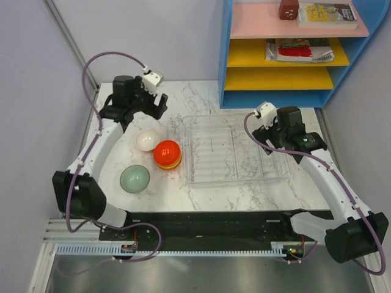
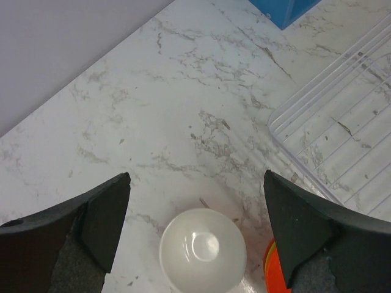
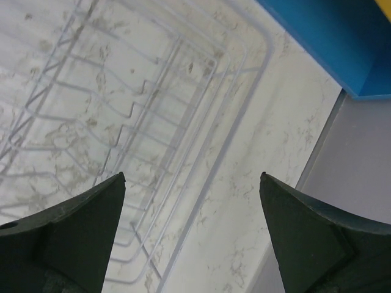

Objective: Load the bowls into the dish rack

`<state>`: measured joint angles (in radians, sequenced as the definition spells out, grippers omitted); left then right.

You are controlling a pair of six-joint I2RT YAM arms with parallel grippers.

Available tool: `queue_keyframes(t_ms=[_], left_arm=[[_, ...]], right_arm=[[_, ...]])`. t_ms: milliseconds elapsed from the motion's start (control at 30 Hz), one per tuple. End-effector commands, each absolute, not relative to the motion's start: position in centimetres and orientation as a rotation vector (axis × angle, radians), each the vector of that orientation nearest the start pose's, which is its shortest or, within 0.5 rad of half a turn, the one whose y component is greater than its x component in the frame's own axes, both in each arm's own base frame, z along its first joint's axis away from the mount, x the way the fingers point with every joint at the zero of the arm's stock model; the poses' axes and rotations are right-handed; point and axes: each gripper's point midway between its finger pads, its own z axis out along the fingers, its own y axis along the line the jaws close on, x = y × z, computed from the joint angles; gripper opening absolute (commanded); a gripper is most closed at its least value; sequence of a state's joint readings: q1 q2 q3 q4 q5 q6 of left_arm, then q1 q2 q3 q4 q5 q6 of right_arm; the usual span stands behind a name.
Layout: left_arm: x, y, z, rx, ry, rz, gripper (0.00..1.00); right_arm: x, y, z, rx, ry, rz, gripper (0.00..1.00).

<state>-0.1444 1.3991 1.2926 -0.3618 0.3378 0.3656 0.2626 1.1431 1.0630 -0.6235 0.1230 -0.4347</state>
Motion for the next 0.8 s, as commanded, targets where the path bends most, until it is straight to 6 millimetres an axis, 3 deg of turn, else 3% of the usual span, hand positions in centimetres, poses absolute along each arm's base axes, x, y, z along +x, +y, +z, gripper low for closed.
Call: queue_keyframes(t_ms=[0, 167, 200, 233, 267, 300, 333, 367, 433, 767], left_arm=[[46.1, -14.5, 24.9, 0.815, 1.874, -0.154, 0.96], [51.3, -16.3, 22.8, 0.768, 1.919, -0.141, 0.95], [52.5, -16.5, 23.9, 0.754, 1.894, -0.110, 0.95], [53.4, -17.0, 22.3, 0.764, 1.917, -0.106, 0.95], [54.1, -17.6, 23.0, 0.776, 1.894, -0.093, 0.95], [54.6, -17.7, 22.7, 0.776, 1.896, -0.076, 0.95], [55.3, -18.0, 21.0, 0.795, 1.920, -0.058, 0.96], [55.8, -18.4, 21.4, 0.792, 1.908, -0.037, 0.96], [56.5, -19.0, 19.7, 0.812, 1.931, -0.024, 0.96], [57.9, -21.3, 17.2, 0.869, 1.941, 0.069, 0.96]], right_arm=[[27.9, 4.9, 21.1, -0.942, 2.187, -0.169, 0.98], [25.2, 4.3, 21.2, -1.065, 2.231, -0.158, 0.98], [24.8, 4.1, 21.4, -1.093, 2.221, -0.168, 0.98], [24.0, 3.8, 21.1, -1.127, 2.244, -0.167, 0.98], [23.5, 3.7, 21.0, -1.159, 2.253, -0.169, 0.98], [23.1, 3.4, 21.0, -1.206, 2.254, -0.178, 0.98], [22.3, 3.2, 20.6, -1.236, 2.279, -0.173, 0.98], [22.0, 3.0, 20.5, -1.263, 2.284, -0.174, 0.98], [20.9, 2.6, 19.8, -1.346, 2.311, -0.171, 0.98], [19.1, 1.9, 16.3, -1.548, 2.438, -0.116, 0.98]])
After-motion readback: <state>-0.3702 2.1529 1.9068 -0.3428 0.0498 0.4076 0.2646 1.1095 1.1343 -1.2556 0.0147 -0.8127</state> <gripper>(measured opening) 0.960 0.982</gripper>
